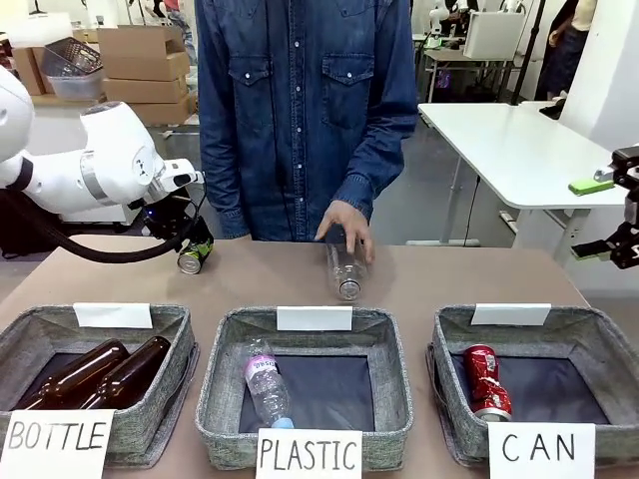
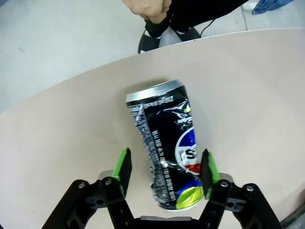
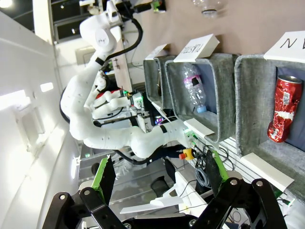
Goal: Sort the can waste into the basket.
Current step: Pick up the can waste from the table and place it in the right Fabric basket.
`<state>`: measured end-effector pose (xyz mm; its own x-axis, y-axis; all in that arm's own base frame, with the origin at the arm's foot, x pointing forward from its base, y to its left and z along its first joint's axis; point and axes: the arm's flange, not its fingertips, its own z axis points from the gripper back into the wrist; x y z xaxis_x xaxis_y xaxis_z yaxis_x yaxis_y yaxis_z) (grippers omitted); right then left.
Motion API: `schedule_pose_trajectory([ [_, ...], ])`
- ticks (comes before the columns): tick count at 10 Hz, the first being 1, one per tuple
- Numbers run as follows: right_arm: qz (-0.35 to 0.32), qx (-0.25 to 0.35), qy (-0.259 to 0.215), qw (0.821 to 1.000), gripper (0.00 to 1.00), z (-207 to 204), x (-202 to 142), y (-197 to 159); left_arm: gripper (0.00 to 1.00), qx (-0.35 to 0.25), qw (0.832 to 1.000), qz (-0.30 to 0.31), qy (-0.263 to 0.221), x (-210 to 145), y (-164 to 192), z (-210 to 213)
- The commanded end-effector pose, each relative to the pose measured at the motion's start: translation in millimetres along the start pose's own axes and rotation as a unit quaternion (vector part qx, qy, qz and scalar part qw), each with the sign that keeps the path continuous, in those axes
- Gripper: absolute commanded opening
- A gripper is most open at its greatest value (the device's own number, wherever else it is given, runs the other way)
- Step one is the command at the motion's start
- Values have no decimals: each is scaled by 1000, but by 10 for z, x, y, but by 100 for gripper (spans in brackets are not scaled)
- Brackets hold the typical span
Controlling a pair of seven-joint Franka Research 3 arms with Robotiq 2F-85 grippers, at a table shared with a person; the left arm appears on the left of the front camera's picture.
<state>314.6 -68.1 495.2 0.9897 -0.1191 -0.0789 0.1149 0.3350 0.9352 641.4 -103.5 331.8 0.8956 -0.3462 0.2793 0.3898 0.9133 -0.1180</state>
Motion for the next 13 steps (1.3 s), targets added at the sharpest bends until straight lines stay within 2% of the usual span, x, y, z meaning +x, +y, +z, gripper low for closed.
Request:
schedule_pose_trajectory([
  [1, 13, -2, 4, 1000, 100, 20, -2, -15, 35, 7, 1000, 6, -2, -38, -54, -46],
  [2, 13, -2, 4, 1000, 100, 20, -2, -15, 0, 5, 1000, 3, 4, -70, -75, -107],
  [9, 13, -2, 4, 1000, 100, 20, -2, -15, 0, -3, 1000, 29, -9, -163, -3, 67],
  [11, 13, -2, 4, 1000, 100, 20, -2, -15, 0, -11, 999, 33, -17, -230, 49, 447],
  [13, 13, -2, 4, 1000, 100, 20, -2, -15, 0, -21, 999, 17, -41, -526, 227, 1283],
])
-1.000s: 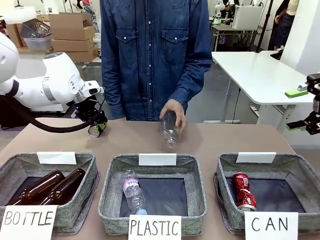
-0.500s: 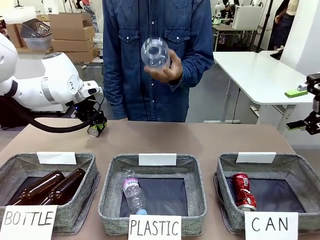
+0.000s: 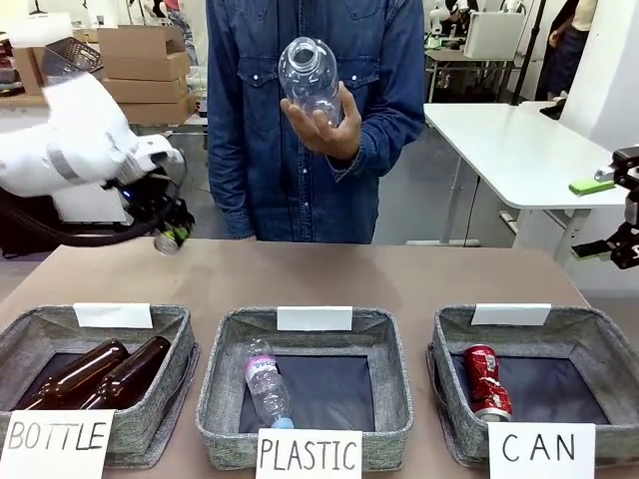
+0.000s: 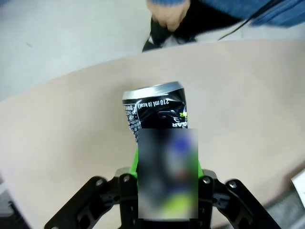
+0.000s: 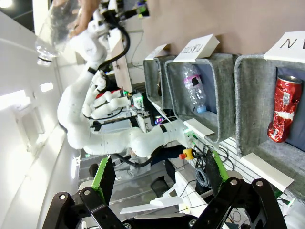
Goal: Sort the can waste into the basket.
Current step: Pick up the can waste from the table and place it in the right Fabric basket.
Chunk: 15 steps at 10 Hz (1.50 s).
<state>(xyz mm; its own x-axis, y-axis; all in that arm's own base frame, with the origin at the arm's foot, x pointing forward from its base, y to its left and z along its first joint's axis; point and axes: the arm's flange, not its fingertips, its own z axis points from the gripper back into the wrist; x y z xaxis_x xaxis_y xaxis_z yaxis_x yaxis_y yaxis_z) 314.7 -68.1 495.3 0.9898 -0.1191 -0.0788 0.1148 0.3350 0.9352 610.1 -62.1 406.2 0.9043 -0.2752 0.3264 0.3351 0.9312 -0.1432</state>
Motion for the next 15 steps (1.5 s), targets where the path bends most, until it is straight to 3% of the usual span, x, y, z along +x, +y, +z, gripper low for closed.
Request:
schedule_pose_trajectory([
  [1, 13, -2, 4, 1000, 100, 19, -3, -16, 0, -32, 999, -24, -13, -502, 171, 873],
  [2, 13, -2, 4, 1000, 100, 19, -3, -16, 0, -41, 999, -24, -10, -786, 264, 1285],
  [4, 13, -2, 4, 1000, 100, 19, -3, -16, 0, -139, 988, -69, 10, -1523, 354, 2082],
  [6, 13, -2, 4, 1000, 100, 19, -3, -16, 0, -160, 979, -125, -29, -2315, 261, 2650],
  [7, 13, -2, 4, 1000, 100, 19, -3, -16, 0, -195, 959, -205, -27, -2770, 111, 2864],
  [9, 13, -2, 4, 1000, 100, 19, -3, -16, 0, -201, 933, -297, -27, -3295, -240, 2873],
  [11, 13, -2, 4, 1000, 100, 19, -3, -16, 0, -191, 914, -352, -69, -3495, -535, 2619],
  [12, 13, -2, 4, 1000, 100, 19, -3, -16, 0, -203, 934, -295, -23, -3354, -297, 2952],
  [15, 13, -2, 4, 1000, 100, 19, -3, -16, 0, -203, 934, -295, -23, -3354, -297, 2952],
])
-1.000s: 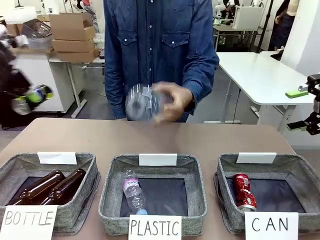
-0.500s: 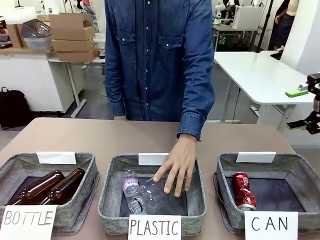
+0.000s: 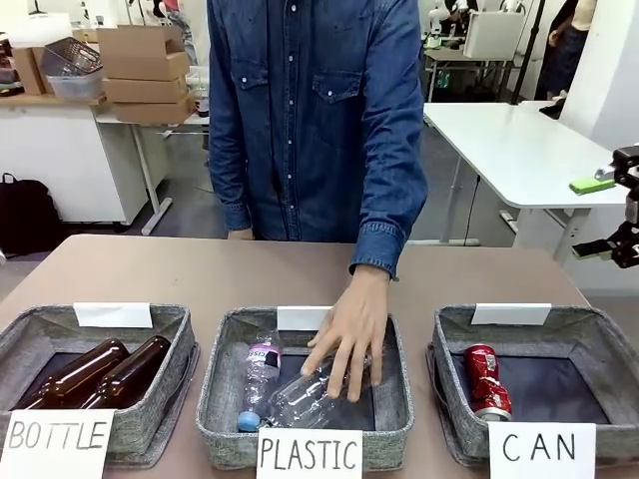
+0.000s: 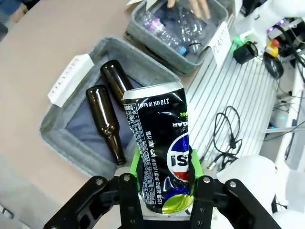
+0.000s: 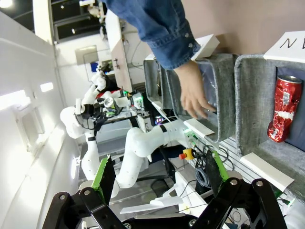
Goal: Sort the can waste into the basket.
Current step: Pick up the can waste from the table and place it in the right Fabric basket.
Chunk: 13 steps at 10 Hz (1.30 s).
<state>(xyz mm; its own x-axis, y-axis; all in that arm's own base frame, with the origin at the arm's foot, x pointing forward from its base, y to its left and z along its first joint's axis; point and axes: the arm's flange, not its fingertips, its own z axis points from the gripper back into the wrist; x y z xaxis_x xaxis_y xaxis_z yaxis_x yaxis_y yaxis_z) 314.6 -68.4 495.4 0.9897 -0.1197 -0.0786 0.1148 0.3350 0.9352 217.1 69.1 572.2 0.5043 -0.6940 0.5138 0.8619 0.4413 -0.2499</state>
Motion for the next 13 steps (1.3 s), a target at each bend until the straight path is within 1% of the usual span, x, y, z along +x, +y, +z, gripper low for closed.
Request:
schedule_pose_trajectory([
  [1, 0, 0, 0, 1000, 100, 0, 0, 0, 43, 0, 1000, -8, -1, -22, -54, -52],
  [2, 18, -20, -18, 999, 100, 276, -207, 271, 43, -35, 997, -71, -2, 306, -150, -341],
  [3, 23, -52, -20, 998, 100, 488, -372, 402, 43, -41, 989, -140, -9, 756, -357, -634],
  [4, 20, -95, -32, 995, 100, 744, -526, 398, 43, -68, 974, -212, -29, 1232, -650, -918],
  [5, 13, -143, -91, 985, 100, 1132, -742, 293, 43, -123, 948, -291, -35, 1710, -1097, -1246],
  [6, 4, -145, -100, 984, 100, 1448, -990, 132, 43, -132, 930, -343, -23, 2072, -1491, -1517],
  [7, -15, -165, -83, 983, 100, 1566, -1207, -70, 43, -110, 921, -374, -18, 2452, -1832, -1788],
  [8, -16, -164, -36, 986, 100, 1438, -1307, -244, 43, -115, 907, -405, -25, 2826, -2162, -2086],
  [9, -4, -154, -103, 983, 100, 1479, -1126, 125, 43, -100, 900, -424, -25, 3249, -2510, -2482],
  [10, -4, -154, -103, 983, 100, 1479, -1126, 125, 43, -64, 901, -427, -33, 3569, -2756, -2819],
  [11, -4, -154, -103, 983, 100, 1479, -1126, 125, 43, -38, 907, -419, -25, 3846, -2894, -3158],
  [12, -4, -154, -103, 983, 100, 1479, -1126, 125, 43, -26, 907, -420, -21, 4040, -2972, -3450],
  [13, -4, -154, -103, 983, 100, 1479, -1126, 125, 43, -36, 905, -424, -15, 4172, -3030, -3716],
])
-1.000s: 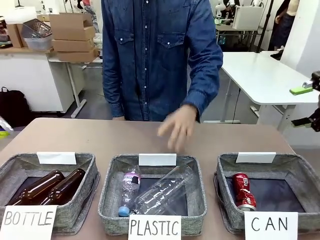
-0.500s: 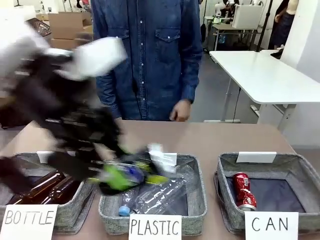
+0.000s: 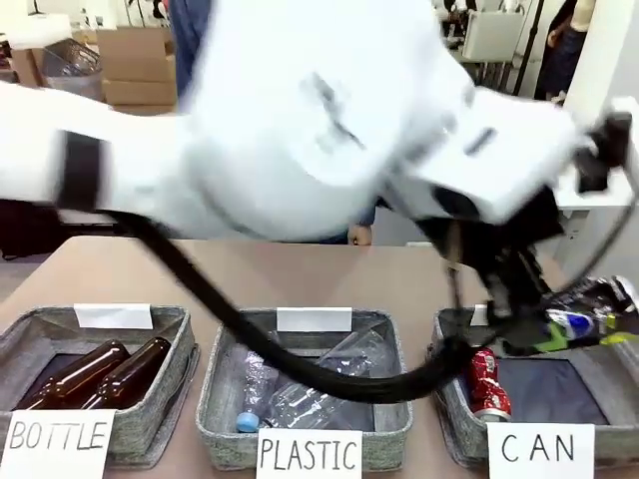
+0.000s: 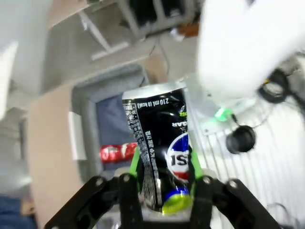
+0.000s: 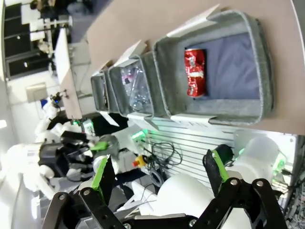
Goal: Sort the can waste into the basket.
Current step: Pick up the can waste from the table and place it in the right Fabric basket.
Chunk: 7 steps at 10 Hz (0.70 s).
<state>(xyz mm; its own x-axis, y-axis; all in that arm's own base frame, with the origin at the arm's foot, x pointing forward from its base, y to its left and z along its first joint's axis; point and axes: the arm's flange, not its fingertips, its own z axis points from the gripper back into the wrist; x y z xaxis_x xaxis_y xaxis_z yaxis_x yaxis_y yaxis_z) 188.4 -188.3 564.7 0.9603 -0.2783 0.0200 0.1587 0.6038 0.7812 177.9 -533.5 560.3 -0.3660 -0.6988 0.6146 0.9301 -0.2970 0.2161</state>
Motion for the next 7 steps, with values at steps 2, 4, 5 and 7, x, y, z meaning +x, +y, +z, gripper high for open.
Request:
schedule_pose_trajectory([
  [2, -8, 2, -7, 1000, 100, 12, 36, 20, 43, 14, 997, -23, 71, 137, 344, -744],
  [4, -8, 2, -7, 1000, 100, 12, 36, 20, 43, 17, 997, -10, 72, -24, 480, -953],
  [5, -8, 2, -7, 1000, 100, 12, 36, 20, 43, 4, 997, -6, 77, -77, 508, -1009],
  [7, -8, 2, -7, 1000, 100, 12, 36, 20, 43, 8, 997, -2, 83, -106, 545, -1012],
])
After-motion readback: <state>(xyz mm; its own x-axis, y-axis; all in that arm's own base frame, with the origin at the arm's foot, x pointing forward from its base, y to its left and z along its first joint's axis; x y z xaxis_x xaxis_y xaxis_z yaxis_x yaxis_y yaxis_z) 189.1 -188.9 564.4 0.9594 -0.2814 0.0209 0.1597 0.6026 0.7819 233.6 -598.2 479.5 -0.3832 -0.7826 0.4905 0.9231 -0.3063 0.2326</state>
